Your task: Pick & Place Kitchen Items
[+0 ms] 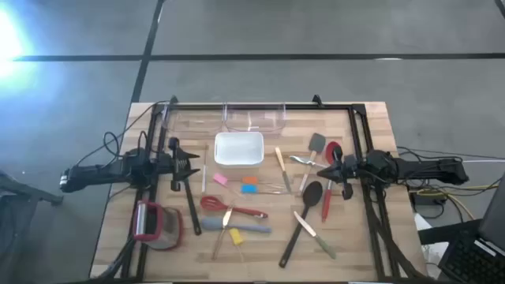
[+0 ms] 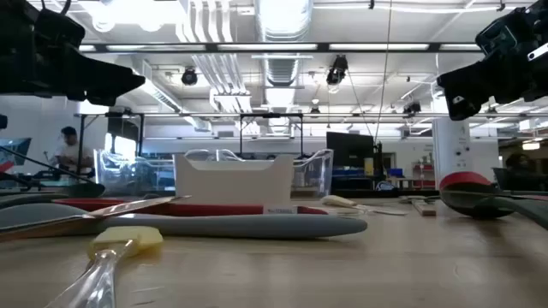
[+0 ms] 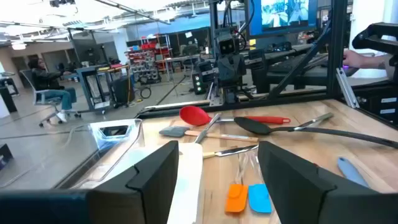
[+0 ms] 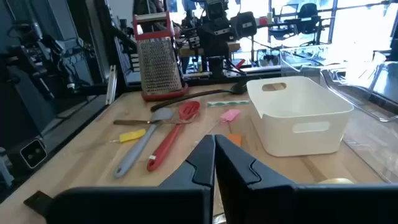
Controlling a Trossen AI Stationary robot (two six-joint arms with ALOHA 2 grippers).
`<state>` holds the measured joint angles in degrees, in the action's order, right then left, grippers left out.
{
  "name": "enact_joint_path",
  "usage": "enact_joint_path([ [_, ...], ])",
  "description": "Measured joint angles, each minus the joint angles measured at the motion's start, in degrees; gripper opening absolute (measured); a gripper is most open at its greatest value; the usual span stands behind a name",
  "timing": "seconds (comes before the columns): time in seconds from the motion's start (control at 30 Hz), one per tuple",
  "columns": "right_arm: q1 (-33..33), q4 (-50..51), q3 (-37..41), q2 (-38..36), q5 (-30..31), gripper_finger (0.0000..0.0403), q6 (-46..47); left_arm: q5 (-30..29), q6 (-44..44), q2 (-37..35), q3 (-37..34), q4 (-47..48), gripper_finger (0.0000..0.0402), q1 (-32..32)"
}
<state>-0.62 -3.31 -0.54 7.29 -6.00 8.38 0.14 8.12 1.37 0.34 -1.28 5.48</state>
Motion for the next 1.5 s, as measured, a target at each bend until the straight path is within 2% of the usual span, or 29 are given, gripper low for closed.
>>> enact_joint_path([
  [0.9,-0.06,-0.6,0.0,0.0,0.14,0.0008,-0.4,-0.01,0.0,0.02,0.0,0.0,0.0227,0.0],
  [1.17,-0.13,-3.19,0.0,0.01,1.66,0.0008,-13.02,-0.02,0.0,0.02,0.0,0.0,0.0227,0.0],
  [1.27,-0.14,-7.96,0.0,0.08,1.77,0.0008,-13.3,-0.02,0.0,0.02,0.0,0.0,0.0227,0.0],
  [1.37,-0.08,-19.89,0.0,0.43,-0.37,0.0008,-14.86,-0.01,0.01,0.02,0.0,0.01,0.0227,0.0],
  [1.5,-0.01,-33.6,0.0,0.37,-6.6,0.0008,-6.48,-0.02,0.0,0.02,0.0,0.02,0.0227,0.0],
])
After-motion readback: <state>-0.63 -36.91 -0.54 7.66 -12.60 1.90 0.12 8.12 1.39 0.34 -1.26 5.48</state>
